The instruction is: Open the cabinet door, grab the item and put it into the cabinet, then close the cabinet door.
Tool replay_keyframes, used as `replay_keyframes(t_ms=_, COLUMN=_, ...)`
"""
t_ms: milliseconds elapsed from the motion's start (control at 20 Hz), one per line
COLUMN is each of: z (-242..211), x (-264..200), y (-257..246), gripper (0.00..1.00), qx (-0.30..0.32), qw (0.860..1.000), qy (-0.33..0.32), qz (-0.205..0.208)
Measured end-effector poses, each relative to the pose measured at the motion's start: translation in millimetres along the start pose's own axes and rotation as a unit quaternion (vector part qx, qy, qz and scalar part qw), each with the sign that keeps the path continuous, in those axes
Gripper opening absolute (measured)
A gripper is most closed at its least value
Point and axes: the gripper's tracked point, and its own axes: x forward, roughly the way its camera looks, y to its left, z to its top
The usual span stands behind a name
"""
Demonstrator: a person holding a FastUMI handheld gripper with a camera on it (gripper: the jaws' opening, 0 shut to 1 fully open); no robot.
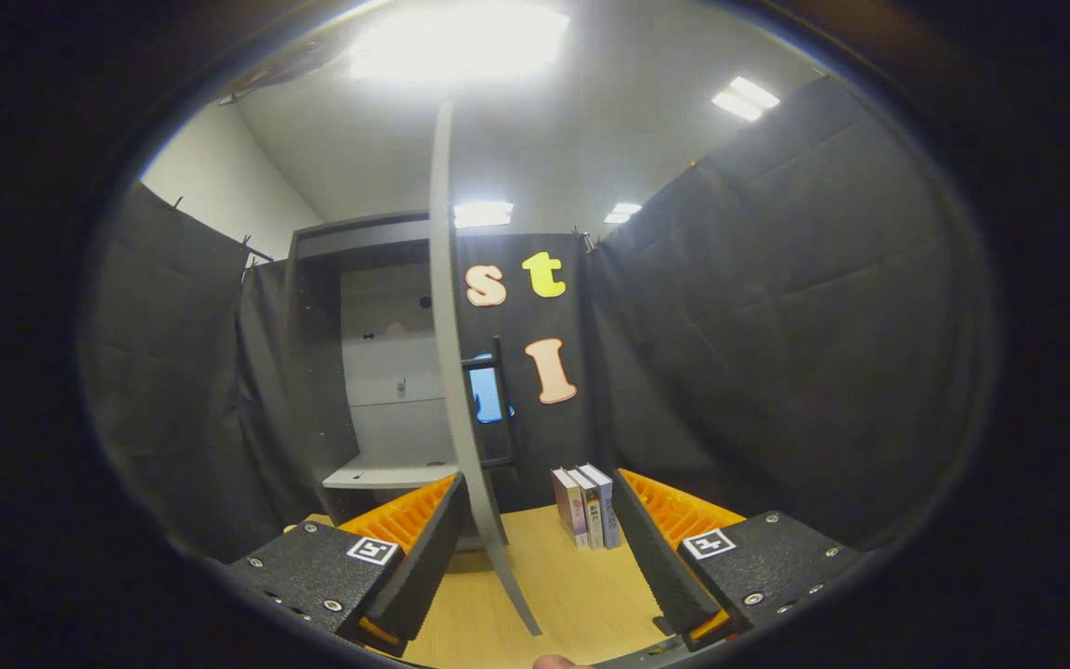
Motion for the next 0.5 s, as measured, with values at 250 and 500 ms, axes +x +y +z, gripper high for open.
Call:
replay_keyframes(t_ms=250, z=-91, x=-7, y=109, gripper=0.95, qx=0.024, qw=0.996, qy=-0.024, qz=0.086)
replay_keyframes(t_ms=500, z=-224, x=20, y=235, gripper=0.95, qx=0.040, qw=0.983, qy=0.035, qz=0.175)
